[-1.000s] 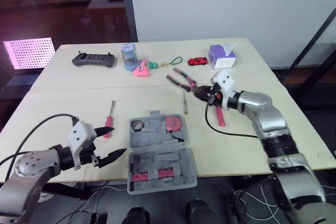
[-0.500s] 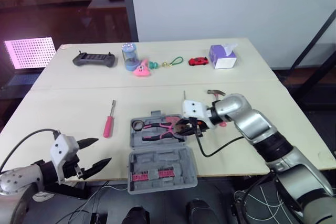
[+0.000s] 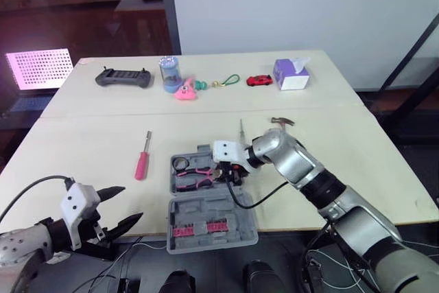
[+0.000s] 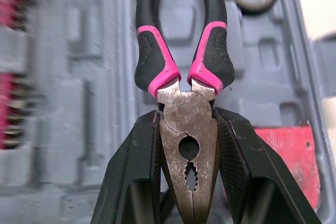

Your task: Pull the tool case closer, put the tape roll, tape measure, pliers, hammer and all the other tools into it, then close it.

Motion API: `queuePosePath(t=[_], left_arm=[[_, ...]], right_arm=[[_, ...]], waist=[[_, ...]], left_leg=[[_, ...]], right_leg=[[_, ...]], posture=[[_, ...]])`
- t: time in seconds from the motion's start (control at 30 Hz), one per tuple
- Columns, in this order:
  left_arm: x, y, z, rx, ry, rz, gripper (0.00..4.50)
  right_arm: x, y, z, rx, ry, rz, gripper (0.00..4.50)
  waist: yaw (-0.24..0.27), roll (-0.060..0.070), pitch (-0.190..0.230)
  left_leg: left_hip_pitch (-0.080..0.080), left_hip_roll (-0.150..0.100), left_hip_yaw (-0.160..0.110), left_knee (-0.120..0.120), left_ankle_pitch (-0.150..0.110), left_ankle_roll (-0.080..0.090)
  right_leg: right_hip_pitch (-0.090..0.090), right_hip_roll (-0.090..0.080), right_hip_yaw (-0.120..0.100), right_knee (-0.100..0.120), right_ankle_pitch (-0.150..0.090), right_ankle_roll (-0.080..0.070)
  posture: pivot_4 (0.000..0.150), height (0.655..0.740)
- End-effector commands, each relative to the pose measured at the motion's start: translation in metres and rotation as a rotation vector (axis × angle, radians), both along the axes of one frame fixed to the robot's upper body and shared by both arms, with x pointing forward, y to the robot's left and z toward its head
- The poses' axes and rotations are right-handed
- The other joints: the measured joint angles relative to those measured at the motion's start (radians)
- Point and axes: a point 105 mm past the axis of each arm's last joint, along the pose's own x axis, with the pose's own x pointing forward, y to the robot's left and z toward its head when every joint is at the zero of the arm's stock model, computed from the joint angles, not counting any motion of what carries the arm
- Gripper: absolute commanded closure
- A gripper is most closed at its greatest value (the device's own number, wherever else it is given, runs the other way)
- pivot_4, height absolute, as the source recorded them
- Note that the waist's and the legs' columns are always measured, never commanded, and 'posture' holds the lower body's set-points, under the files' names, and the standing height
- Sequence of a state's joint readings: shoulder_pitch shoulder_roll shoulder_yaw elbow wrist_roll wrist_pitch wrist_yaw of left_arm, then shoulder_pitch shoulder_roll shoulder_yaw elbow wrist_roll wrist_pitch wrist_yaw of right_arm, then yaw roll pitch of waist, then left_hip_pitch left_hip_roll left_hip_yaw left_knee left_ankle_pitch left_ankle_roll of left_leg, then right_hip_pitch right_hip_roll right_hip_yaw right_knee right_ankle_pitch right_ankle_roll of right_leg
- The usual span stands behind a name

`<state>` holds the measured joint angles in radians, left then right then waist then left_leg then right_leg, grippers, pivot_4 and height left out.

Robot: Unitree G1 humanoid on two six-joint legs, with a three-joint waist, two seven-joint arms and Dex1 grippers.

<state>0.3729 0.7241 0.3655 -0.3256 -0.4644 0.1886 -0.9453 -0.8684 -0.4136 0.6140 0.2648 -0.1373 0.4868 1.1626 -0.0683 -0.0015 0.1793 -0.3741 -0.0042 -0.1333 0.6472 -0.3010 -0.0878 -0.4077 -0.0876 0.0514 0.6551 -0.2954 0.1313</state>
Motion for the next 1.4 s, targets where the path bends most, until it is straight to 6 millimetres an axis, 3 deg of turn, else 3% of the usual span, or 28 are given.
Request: queuePosePath(t=[0.03,0.37,0.53,0.57,0.6,0.63,0.77,0.93,1.03,1.27,1.4], left_arm=[[-0.001,-0.003,0.006,0.003,-0.025,-0.004,0.0],[-0.002,-0.005,0.003,0.003,-0.022,-0.003,0.0],[-0.002,-0.006,0.002,0.002,-0.017,-0.011,0.0],[-0.002,-0.006,0.002,0.002,-0.017,-0.011,0.0],[-0.002,-0.006,0.002,0.002,-0.017,-0.012,0.0],[-0.002,-0.006,0.002,0.003,-0.017,-0.012,0.0],[-0.001,-0.006,0.002,0.003,-0.019,-0.015,0.0],[0.004,-0.008,0.005,-0.006,-0.03,-0.025,0.0],[0.007,-0.009,0.006,-0.008,-0.035,-0.032,0.0],[0.012,-0.011,0.008,-0.012,-0.037,-0.049,0.0],[0.014,-0.011,0.008,-0.009,-0.036,-0.054,0.0]], right_arm=[[0.001,0.012,0.011,0.023,-0.036,0.032,3.52],[0.001,0.027,0.008,0.027,-0.053,0.061,3.52],[0.005,0.024,0.019,0.072,-0.067,0.03,1.25],[0.006,0.023,0.022,0.081,-0.076,0.027,0.59],[0.006,0.023,0.026,0.096,-0.082,0.022,0.33],[0.006,0.022,0.03,0.119,-0.077,0.016,0.15],[0.0,0.023,0.045,0.227,-0.047,0.026,0.15],[-0.006,0.024,0.046,0.368,-0.005,0.01,0.15],[-0.006,0.023,0.037,0.41,0.042,-0.039,1.02],[-0.014,0.022,0.01,0.392,0.117,-0.067,4.27],[-0.013,0.023,-0.009,0.362,0.147,-0.106,4.4]], waist=[[0.0,0.0,0.0],[-0.004,0.0,0.0],[-0.001,0.0,0.0],[0.0,0.0,0.0],[0.001,0.0,0.0],[0.002,0.0,0.0],[0.001,0.0,0.0],[0.0,0.0,0.0],[0.0,0.0,0.0],[-0.001,0.0,0.0],[-0.001,0.0,0.0]], left_leg=[[0.0,0.0,0.0,0.0,0.0,0.0],[0.001,0.0,0.0,0.0,0.0,0.0],[0.001,0.0,0.0,0.0,0.0,0.0],[0.0,0.0,0.0,0.0,0.0,0.0],[0.0,0.0,0.0,0.0,0.0,0.0],[0.0,0.0,0.0,0.0,0.0,0.0],[0.0,0.0,0.0,0.0,0.0,0.0],[0.0,0.0,0.0,0.0,0.0,0.0],[0.0,0.0,0.0,0.0,0.0,0.0],[0.0,0.0,0.0,0.0,0.0,0.0],[0.0,0.0,0.0,0.0,0.0,0.0]], right_leg=[[0.0,0.0,0.0,0.0,0.0,0.0],[0.0,0.0,0.0,0.0,0.0,0.0],[0.0,0.0,0.0,0.0,0.0,0.0],[0.0,0.0,0.0,0.0,0.0,0.0],[0.0,0.0,0.0,0.0,0.0,0.0],[0.0,0.0,0.0,0.0,0.0,0.0],[0.0,0.0,0.0,0.0,0.0,0.0],[0.0,0.0,0.0,0.0,0.0,0.0],[0.0,0.0,0.0,0.0,0.0,0.0],[0.0,0.0,0.0,0.0,0.0,0.0],[0.0,0.0,0.0,0.0,0.0,0.0]], posture=[[0.15,0.74],[0.15,0.74],[0.15,0.74],[0.15,0.74],[0.15,0.74],[0.15,0.74],[0.15,0.74],[0.15,0.74],[0.15,0.74],[0.15,0.74],[0.15,0.74]])
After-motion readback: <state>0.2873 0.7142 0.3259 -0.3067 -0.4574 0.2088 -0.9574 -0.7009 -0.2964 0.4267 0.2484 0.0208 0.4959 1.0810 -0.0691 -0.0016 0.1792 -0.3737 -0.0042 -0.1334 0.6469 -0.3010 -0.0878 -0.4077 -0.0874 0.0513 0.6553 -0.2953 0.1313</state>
